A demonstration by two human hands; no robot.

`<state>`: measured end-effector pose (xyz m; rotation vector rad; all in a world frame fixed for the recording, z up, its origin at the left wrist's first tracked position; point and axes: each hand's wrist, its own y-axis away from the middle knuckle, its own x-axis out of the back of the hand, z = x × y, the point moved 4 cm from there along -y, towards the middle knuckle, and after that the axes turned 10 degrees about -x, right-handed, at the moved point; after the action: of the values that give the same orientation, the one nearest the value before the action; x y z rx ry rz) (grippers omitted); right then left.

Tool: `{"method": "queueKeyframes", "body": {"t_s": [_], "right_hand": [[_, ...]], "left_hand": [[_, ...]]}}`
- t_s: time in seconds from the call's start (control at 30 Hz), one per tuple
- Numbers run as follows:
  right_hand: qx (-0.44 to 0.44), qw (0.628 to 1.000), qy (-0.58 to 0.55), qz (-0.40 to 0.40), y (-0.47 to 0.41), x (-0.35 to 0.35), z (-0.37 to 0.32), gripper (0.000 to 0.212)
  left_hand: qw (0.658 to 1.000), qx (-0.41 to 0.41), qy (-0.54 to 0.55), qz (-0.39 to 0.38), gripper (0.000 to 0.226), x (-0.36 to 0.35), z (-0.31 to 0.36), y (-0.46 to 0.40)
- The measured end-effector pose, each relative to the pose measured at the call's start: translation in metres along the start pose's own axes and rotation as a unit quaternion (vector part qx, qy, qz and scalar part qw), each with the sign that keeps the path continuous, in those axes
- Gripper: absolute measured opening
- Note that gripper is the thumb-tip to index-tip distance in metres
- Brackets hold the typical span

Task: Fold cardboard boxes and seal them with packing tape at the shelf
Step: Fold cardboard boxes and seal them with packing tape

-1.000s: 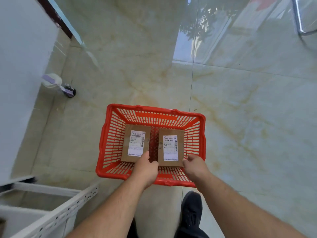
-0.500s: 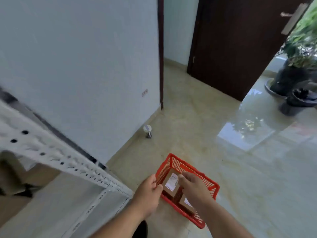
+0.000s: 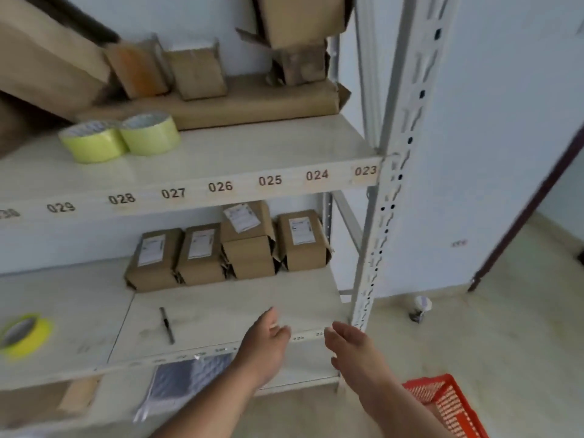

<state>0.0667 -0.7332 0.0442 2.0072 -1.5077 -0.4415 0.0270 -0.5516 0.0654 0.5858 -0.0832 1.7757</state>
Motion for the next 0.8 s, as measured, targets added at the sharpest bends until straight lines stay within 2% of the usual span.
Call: {"method": "queueKeyframes", "body": {"t_s": [0.13, 0.17, 0.27, 0.4, 0.43, 0.5, 0.53, 0.57, 0.63, 0.67, 0.8], "right_hand": [[0.031, 0.999, 0.042, -0.003, -0.006, -0.046, -0.015, 0.078], [0.030, 0.999, 0.045, -0.003, -0.009, -0.057, -0.019, 0.078], [0.044, 0.998, 0.048, -0.009, -0.014, -0.099, -0.036, 0.047], [0.035, 0.998, 0.044, -0.018, -0.028, -0.171, -0.049, 0.038], [0.028, 0.999, 0.032, -0.020, -0.030, -0.193, -0.052, 0.043], [0.016, 1.000, 0.006, -0.025, -0.038, -0.232, -0.056, 0.044], [0.010, 0.999, 0.001, -0.031, -0.040, -0.250, -0.057, 0.039], [-0.003, 0.999, -0.008, -0.035, -0.041, -0.268, -0.060, 0.039], [-0.013, 0.999, -0.010, -0.032, -0.044, -0.296, -0.063, 0.048], [-0.017, 0.999, -0.003, -0.030, -0.046, -0.308, -0.065, 0.047], [-0.036, 0.998, -0.015, -0.053, -0.063, -0.341, -0.078, 0.036]], "left_hand": [[0.997, 0.025, 0.029, 0.072, 0.058, 0.060, -0.028, 0.010], [0.996, 0.030, 0.035, 0.078, 0.058, 0.074, -0.036, 0.011], [0.994, 0.037, 0.044, 0.091, 0.059, 0.121, -0.058, 0.011], [0.991, 0.050, 0.041, 0.114, 0.053, 0.198, -0.095, 0.004], [0.991, 0.055, 0.041, 0.116, 0.044, 0.218, -0.106, 0.003], [0.990, 0.062, 0.033, 0.119, 0.009, 0.255, -0.129, -0.005], [0.989, 0.062, 0.035, 0.126, 0.008, 0.272, -0.138, -0.007], [0.989, 0.061, 0.039, 0.129, 0.012, 0.288, -0.145, -0.008], [0.987, 0.056, 0.038, 0.145, 0.045, 0.316, -0.160, -0.012], [0.986, 0.060, 0.039, 0.150, 0.054, 0.327, -0.167, -0.014], [0.982, 0.074, 0.061, 0.163, 0.056, 0.359, -0.192, -0.028]]}}
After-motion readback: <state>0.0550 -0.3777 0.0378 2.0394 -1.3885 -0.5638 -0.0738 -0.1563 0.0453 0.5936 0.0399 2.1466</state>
